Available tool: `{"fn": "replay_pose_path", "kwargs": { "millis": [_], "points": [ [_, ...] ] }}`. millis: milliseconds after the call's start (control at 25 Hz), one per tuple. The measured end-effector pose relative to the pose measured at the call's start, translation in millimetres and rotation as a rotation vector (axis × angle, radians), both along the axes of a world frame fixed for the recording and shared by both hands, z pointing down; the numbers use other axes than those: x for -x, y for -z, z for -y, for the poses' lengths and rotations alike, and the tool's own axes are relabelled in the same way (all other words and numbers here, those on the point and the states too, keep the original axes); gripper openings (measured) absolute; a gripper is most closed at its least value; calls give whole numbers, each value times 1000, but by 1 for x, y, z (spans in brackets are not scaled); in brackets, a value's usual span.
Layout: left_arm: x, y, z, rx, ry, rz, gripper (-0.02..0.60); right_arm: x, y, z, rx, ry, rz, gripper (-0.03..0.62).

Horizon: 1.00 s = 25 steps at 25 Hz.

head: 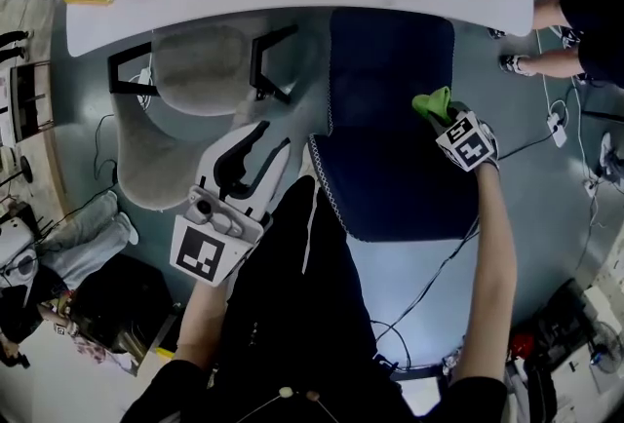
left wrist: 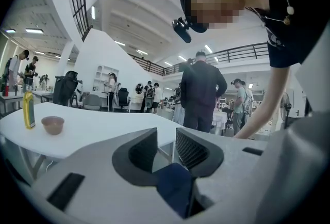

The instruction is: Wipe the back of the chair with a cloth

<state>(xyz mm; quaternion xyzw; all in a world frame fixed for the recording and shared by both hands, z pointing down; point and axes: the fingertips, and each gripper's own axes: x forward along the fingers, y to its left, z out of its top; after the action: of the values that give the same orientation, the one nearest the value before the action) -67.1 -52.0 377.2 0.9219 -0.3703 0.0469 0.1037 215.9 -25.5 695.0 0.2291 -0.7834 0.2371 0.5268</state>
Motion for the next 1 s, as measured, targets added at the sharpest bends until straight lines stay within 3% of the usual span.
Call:
{"fn": "replay_pose_path", "kwargs": {
  "millis": [360, 520, 840, 1000],
  "points": [
    [12, -28, 2, 34, 22, 12, 98, -32, -75, -32, 218, 84, -166, 20],
    [14, -36, 4, 46, 35, 15, 98, -40, -101, -56, 322, 80, -189, 20],
    [7, -43, 7, 49, 31, 11, 98, -31, -133, -106, 563, 242, -245, 20],
    [9, -45, 6, 50, 41, 12, 98, -21, -136, -106, 571, 276, -231, 20]
  ]
}}
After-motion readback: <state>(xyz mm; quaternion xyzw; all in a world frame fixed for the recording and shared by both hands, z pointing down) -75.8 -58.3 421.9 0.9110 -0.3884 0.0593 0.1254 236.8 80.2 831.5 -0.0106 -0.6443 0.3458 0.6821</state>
